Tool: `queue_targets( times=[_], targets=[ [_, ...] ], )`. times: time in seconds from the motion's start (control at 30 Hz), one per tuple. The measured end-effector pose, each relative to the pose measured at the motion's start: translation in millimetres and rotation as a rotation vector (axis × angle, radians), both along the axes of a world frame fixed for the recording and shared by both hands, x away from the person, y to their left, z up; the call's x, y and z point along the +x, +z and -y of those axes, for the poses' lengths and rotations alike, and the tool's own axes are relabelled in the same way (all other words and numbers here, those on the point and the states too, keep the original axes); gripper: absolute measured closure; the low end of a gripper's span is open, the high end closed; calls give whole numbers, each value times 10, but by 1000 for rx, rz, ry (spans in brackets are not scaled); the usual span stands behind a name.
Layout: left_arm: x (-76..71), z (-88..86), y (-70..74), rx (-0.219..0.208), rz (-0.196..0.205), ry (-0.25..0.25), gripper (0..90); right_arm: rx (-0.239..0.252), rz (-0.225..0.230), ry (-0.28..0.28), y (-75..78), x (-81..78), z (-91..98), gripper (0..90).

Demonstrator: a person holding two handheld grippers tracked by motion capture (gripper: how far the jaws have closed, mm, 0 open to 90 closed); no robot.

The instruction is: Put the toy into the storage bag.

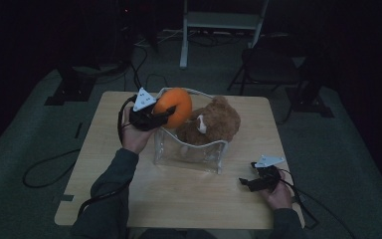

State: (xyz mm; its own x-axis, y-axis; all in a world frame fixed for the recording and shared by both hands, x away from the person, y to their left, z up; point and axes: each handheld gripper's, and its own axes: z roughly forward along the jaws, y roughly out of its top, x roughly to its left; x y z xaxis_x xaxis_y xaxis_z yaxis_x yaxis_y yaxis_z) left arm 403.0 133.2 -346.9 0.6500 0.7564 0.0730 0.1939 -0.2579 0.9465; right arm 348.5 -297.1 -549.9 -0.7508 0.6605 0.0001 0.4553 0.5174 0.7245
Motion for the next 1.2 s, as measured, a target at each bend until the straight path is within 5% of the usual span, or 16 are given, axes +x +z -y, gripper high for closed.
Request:
queue_targets(
  times=[1.2],
  targets=[
    [-16, 68, -233, 18, -69, 19, 444, -1, 1, 1, 0, 1, 1, 114]
  ],
)
